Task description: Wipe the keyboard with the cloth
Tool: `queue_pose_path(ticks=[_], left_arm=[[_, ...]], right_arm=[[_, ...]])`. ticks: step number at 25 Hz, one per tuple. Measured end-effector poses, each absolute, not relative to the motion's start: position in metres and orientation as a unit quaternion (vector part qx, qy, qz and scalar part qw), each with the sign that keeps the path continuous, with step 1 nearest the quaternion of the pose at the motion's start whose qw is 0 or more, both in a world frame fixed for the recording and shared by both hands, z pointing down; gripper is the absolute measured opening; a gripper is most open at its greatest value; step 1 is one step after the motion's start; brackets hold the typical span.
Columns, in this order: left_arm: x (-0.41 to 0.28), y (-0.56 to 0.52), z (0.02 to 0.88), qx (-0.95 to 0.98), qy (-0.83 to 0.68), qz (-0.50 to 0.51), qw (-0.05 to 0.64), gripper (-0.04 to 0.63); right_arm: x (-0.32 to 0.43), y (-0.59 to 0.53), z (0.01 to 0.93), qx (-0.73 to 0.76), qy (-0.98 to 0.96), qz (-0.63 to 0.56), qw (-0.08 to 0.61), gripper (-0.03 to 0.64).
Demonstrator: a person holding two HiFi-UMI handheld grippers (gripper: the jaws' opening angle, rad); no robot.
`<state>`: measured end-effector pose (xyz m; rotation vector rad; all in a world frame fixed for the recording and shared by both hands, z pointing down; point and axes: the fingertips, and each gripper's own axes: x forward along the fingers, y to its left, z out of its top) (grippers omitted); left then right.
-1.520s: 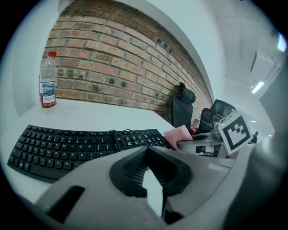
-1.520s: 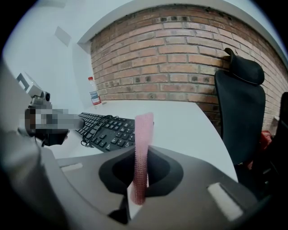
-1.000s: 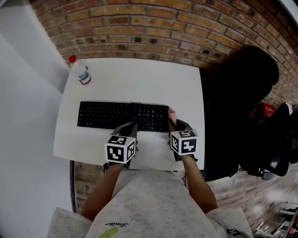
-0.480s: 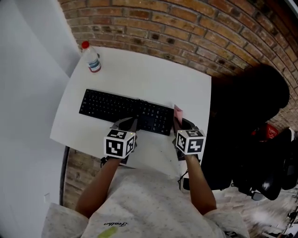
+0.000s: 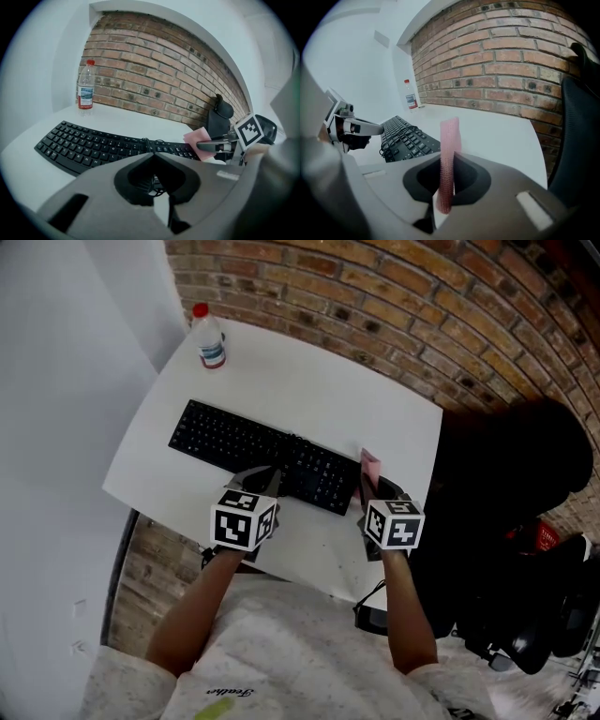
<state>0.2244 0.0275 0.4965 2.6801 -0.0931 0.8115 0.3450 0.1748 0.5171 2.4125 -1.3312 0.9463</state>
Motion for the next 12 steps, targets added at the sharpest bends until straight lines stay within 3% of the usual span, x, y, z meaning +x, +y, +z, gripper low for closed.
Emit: queue_pose_path(ticks=[7,12], left_arm=[[0.214,0.015,0.497,0.940,-0.047,0.284,0.181,-0.003],[0.212,0.003,0.499,0.941,-0.045,0.279,0.188,-0.003]], right_arm=[[0.357,0.170,0.514,0.810,-0.469,0.313,0.160,0.025],[0.364,0.163,0.512,0.789,-0.486,0.291,0.238,0.023]])
